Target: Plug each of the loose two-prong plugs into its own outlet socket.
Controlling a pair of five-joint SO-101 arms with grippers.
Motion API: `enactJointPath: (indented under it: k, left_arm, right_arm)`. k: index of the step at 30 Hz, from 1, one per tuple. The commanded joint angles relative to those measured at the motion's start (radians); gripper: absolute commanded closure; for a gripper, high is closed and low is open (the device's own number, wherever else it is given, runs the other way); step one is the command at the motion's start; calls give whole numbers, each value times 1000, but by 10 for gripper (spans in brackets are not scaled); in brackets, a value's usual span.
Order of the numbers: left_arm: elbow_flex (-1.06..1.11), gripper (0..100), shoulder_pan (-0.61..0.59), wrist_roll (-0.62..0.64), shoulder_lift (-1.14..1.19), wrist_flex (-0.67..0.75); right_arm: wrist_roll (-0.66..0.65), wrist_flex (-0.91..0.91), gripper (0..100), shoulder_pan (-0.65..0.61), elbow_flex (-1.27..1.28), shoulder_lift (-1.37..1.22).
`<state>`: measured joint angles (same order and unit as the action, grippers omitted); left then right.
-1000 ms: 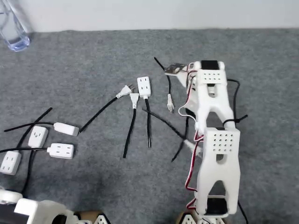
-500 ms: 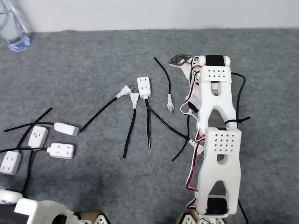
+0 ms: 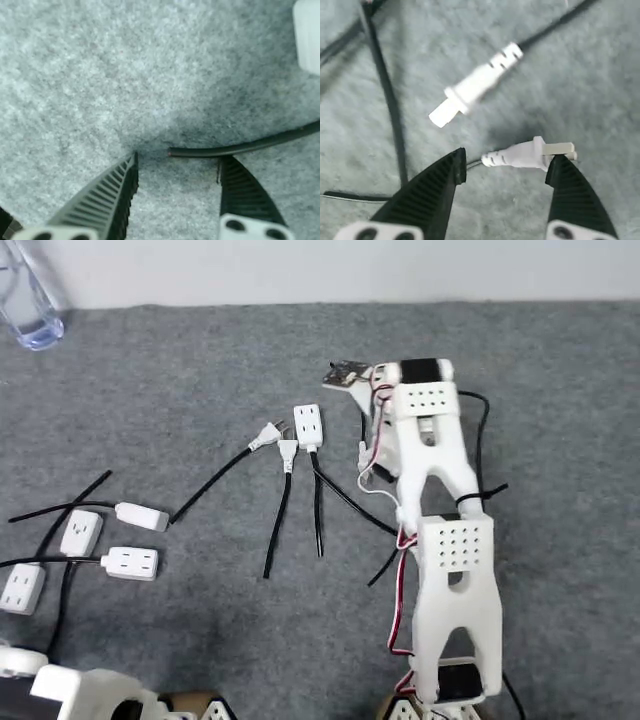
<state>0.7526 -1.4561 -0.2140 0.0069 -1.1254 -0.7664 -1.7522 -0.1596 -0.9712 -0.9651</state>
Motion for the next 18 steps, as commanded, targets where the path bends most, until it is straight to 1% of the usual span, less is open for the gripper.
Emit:
enactJointPath:
  k: [1,6,10,12,15,16,18]
  left_arm:
    - [8,746,29,6,8,32]
    - [8,746,29,6,8,32]
    - [8,746,29,6,6,32]
    - [8,746,29,6,6,32]
    - [8,746,29,6,6,32]
    - [8,746,29,6,6,32]
    - [8,746,29,6,6,32]
  right_arm:
    - [17,-1,745,10,0,12]
    - [12,44,745,76,0,-68]
    - [-63,33,752,81,0,-104]
    - [-81,41,810,84,-2,-104]
    - [-107,44,980,85,-18,-108]
    - [-109,41,998,87,-29,-111]
    - [-109,30,961,94,-43,-111]
